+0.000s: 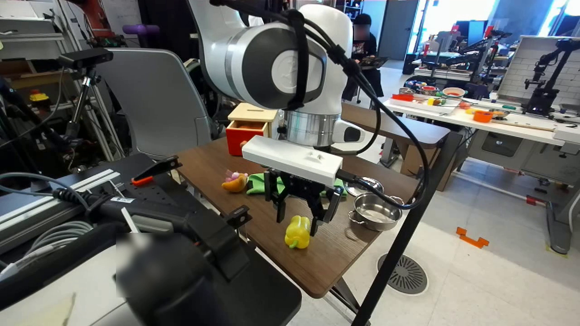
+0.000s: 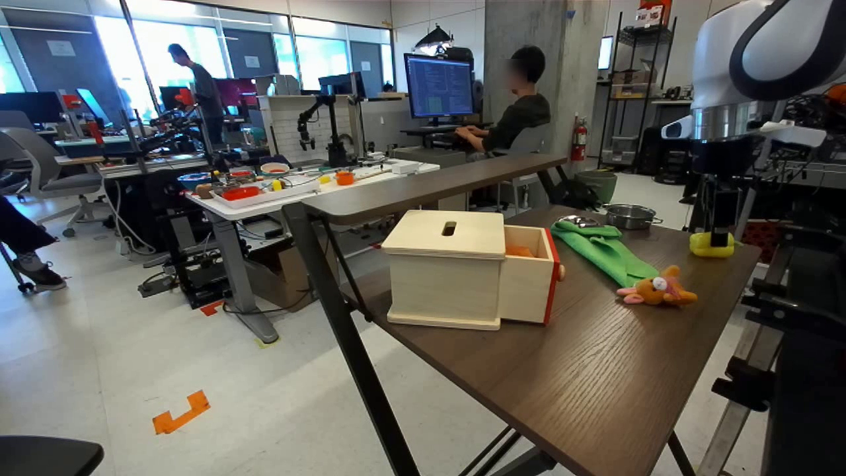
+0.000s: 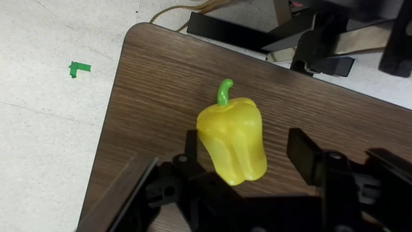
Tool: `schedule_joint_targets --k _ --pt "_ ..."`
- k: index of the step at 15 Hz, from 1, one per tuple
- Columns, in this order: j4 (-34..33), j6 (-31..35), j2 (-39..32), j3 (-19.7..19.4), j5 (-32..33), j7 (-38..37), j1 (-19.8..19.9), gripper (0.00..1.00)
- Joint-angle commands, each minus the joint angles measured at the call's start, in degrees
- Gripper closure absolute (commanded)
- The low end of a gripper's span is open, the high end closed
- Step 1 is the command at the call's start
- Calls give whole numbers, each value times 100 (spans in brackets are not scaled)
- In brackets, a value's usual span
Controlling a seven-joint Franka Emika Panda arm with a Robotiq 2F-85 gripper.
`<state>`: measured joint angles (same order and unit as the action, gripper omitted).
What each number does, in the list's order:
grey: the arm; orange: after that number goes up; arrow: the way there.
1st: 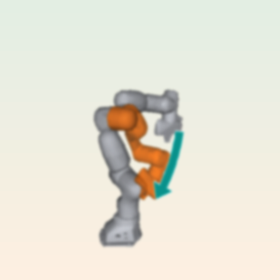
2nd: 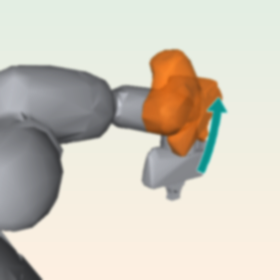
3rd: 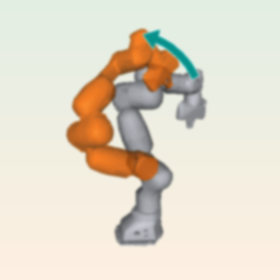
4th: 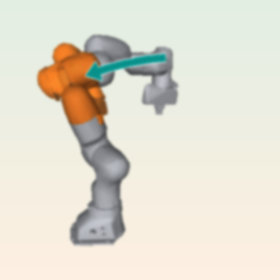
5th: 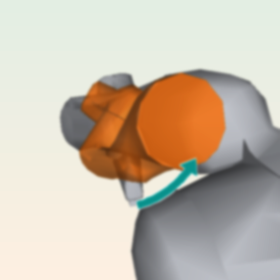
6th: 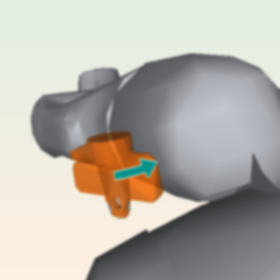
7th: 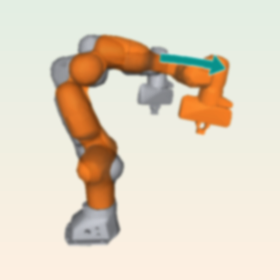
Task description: Remove the lid from th pot then put the yellow pepper inside
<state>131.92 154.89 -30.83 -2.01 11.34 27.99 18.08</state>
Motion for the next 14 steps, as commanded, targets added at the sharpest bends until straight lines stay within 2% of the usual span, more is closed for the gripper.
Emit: schedule_joint_targets --k 1,3,4,7,14 --pt "-189 -275 -36 91 -222 211 158 58" --pt "-243 -364 -62 103 -278 238 191 73" --pt "-280 -408 -92 93 -283 234 189 77" --pt "-359 -602 -91 157 -446 289 239 78" --pt "-459 -650 417 204 -882 238 278 78"
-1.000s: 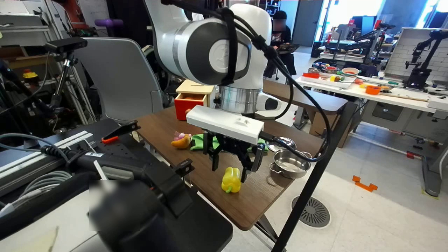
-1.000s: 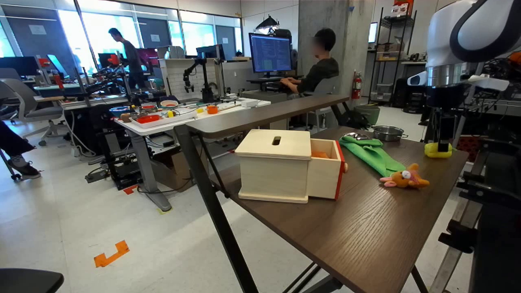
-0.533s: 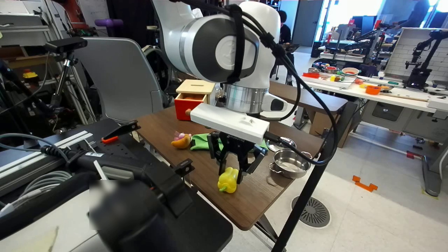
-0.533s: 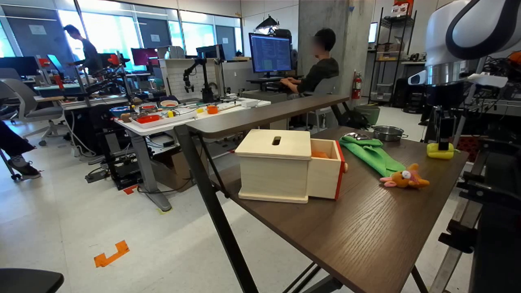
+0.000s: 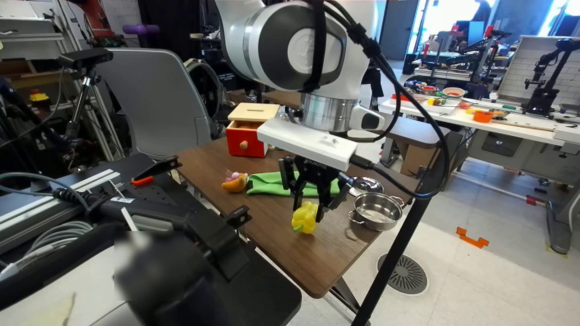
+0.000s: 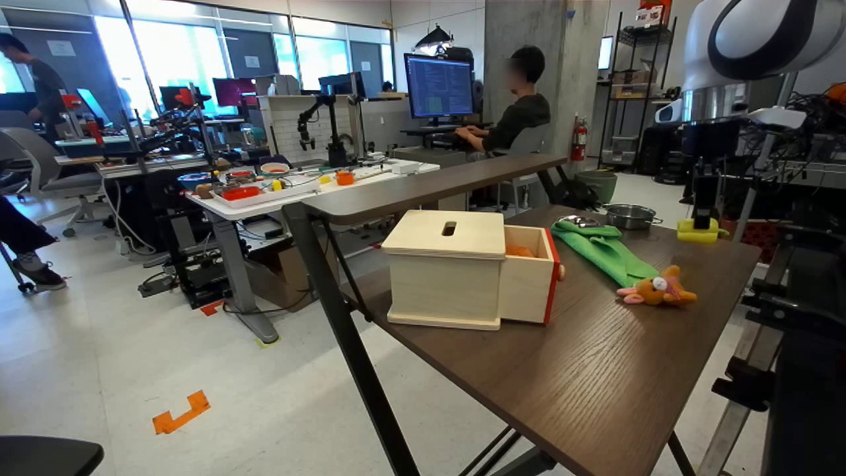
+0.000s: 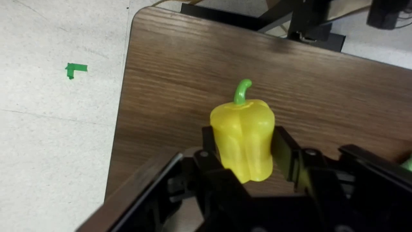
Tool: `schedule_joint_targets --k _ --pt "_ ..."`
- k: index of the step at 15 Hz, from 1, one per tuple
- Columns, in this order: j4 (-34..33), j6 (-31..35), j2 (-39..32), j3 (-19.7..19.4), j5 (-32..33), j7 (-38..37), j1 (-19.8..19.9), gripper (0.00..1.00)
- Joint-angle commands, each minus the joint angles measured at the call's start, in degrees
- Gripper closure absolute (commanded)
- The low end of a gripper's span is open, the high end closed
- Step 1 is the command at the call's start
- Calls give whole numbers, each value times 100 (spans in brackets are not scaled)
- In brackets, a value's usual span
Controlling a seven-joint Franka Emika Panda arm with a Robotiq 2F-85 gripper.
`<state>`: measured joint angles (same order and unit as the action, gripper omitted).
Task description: Remove the lid from th pot then put the yellow pepper inside
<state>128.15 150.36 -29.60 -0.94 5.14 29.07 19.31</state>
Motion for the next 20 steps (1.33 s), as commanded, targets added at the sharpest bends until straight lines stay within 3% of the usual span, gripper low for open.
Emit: schedule_joint_targets --k 1,9,20 --pt "-169 -197 309 60 -280 136 153 78" --pt "-1300 -584 -173 -45 -615 -10 265 78" --pt "-2647 -834 -1223 -99 -605 -633 232 78"
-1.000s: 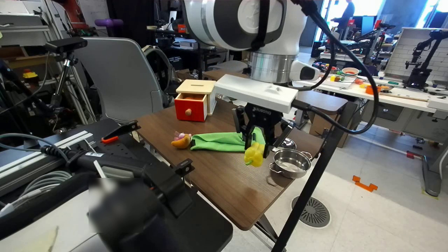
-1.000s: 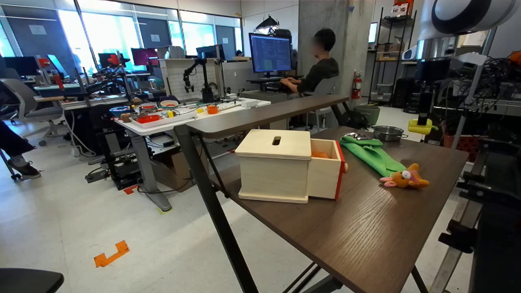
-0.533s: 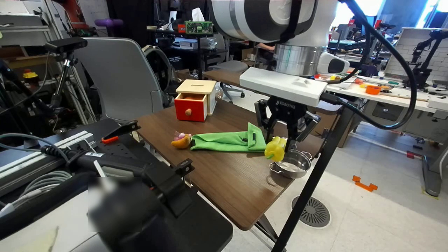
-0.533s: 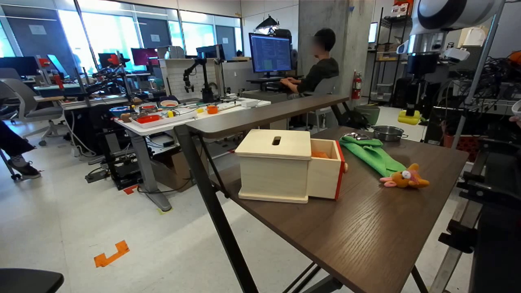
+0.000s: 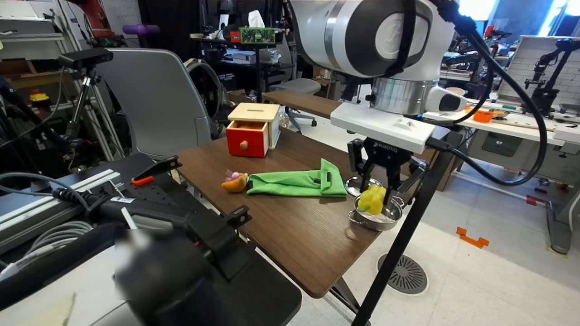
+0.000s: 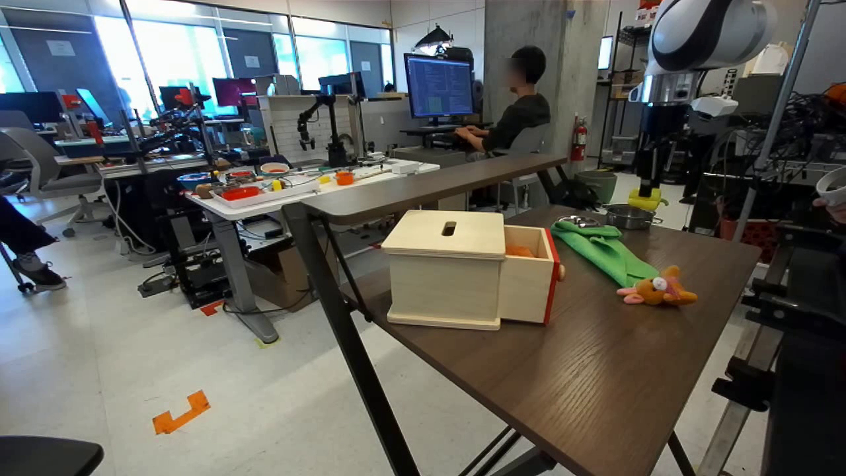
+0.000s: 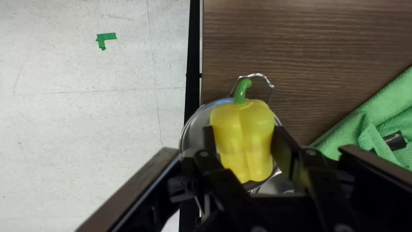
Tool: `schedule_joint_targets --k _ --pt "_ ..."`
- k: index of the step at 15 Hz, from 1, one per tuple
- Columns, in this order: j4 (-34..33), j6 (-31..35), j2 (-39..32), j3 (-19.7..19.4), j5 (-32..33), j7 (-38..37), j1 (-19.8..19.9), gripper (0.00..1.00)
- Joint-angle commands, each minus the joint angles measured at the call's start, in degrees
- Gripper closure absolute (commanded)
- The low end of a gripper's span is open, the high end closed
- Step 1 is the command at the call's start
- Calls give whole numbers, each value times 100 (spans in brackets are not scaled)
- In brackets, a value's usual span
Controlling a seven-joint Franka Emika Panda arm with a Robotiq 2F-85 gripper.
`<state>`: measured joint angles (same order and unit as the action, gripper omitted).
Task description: Remove the lid from th pot then put the yellow pepper inside
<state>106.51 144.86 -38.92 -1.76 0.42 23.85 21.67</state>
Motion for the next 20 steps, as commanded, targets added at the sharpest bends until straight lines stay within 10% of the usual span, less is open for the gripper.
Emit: schedule_joint_targets --k 1,12,13,20 --pt "-583 -301 -372 -12 -137 -159 -2 78" --pt "-1255 -673 -862 -15 -127 -433 -26 78" --pt "-1285 -681 -889 -31 -116 -469 -40 30" --pt "-1303 -731 -835 23 -170 -500 -2 0"
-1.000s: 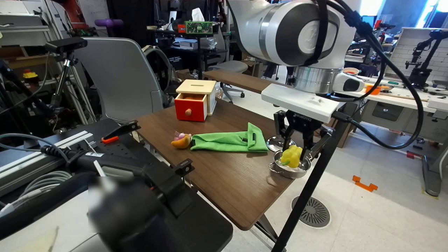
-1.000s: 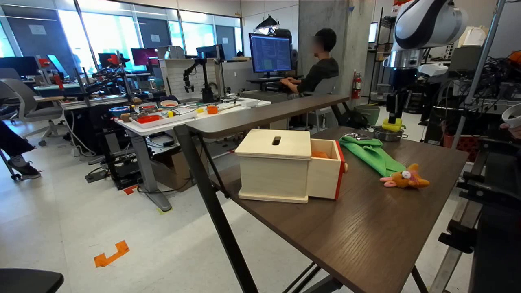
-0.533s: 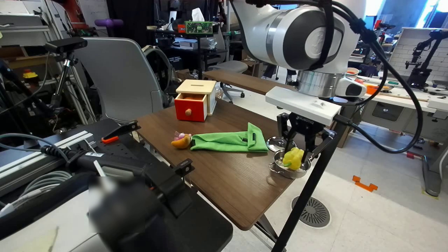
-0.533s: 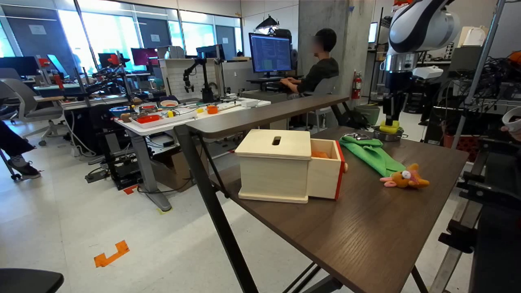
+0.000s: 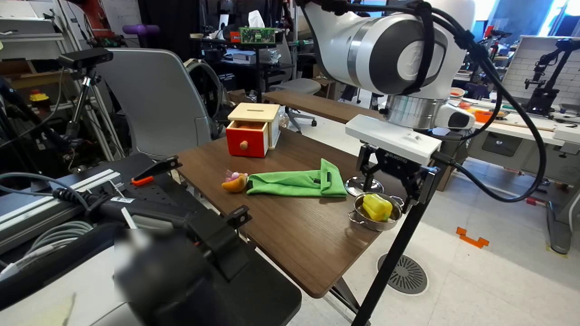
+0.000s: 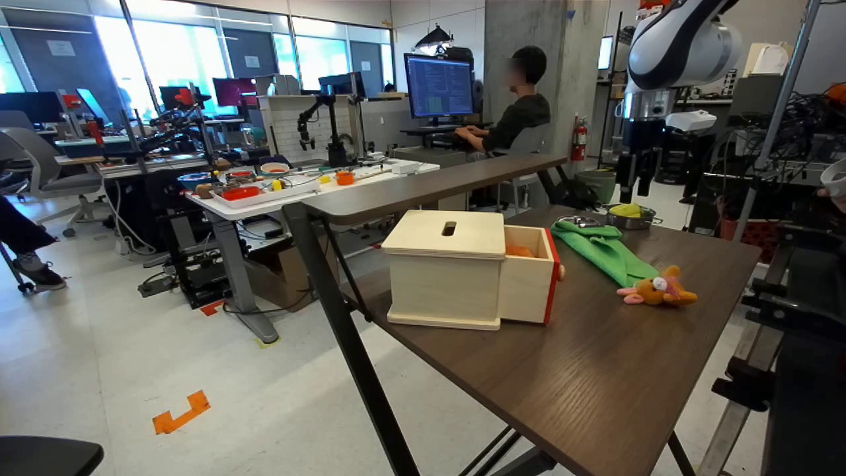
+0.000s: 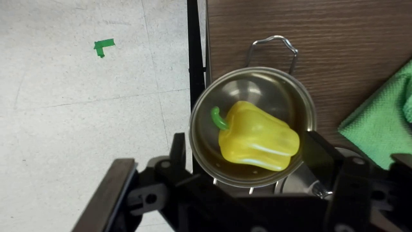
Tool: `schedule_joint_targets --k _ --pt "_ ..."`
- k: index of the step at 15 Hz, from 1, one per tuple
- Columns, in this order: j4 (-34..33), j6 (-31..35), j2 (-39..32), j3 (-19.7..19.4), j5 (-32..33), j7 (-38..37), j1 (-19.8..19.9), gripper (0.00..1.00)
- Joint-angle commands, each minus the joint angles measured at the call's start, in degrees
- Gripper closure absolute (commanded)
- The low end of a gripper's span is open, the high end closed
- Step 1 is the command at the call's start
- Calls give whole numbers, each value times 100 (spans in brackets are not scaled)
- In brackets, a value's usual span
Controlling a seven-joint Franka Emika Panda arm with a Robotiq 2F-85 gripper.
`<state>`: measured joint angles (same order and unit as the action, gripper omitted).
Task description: Remove the lid from th pot then put the yellow pepper inside
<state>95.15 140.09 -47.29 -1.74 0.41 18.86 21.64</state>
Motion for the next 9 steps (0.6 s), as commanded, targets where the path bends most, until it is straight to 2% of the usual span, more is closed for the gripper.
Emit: schedule_joint_targets --k 1,4,5,9 --pt "-83 -221 129 68 -206 43 28 0" --pt "345 21 641 192 -399 69 62 0" --pt "-29 -16 186 34 -240 38 -41 0" --pt "163 -17 515 64 -318 44 -55 0"
